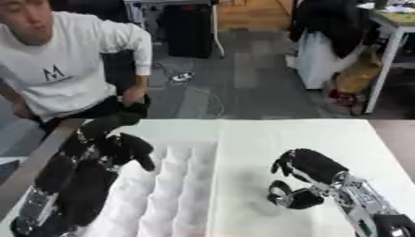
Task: Pick up objects on the table and place them in the box.
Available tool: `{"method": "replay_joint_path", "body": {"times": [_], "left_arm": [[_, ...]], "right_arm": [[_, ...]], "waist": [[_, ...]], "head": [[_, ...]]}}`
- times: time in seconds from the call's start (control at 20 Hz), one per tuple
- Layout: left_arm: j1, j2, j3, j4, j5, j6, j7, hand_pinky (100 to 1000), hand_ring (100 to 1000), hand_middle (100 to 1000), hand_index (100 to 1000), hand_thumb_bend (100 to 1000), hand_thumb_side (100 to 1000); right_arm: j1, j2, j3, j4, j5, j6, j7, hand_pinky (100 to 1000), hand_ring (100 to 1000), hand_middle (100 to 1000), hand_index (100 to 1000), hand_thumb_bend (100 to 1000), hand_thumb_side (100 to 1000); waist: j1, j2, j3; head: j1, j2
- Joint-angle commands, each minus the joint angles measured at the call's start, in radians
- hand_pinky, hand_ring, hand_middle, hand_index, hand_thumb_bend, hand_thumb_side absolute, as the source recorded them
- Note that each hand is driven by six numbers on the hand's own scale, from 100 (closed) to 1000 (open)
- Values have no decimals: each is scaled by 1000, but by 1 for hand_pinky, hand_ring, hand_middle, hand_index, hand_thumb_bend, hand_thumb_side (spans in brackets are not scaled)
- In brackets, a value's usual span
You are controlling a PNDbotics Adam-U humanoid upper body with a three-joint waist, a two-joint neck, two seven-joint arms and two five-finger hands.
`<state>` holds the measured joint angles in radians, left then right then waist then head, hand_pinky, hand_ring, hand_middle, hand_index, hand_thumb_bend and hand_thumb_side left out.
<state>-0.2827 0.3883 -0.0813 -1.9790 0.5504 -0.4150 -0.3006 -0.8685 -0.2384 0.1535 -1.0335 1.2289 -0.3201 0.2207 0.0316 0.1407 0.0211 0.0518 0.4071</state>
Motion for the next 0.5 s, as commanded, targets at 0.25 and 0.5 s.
{"method": "replay_joint_path", "body": {"times": [0.25,0.5], "left_arm": [[-6,19,2,-21,-3,2,-2,566,659,835,879,249,725],[-6,18,2,-21,-2,2,-2,565,659,835,878,250,724]], "right_arm": [[-7,15,-18,18,25,12,-34,800,568,552,716,462,504],[-6,28,-28,48,45,21,-44,803,566,552,705,446,504]], "waist": [[2,-15,2],[3,-15,3]], "head": [[-6,-3],[-6,-5]]}}
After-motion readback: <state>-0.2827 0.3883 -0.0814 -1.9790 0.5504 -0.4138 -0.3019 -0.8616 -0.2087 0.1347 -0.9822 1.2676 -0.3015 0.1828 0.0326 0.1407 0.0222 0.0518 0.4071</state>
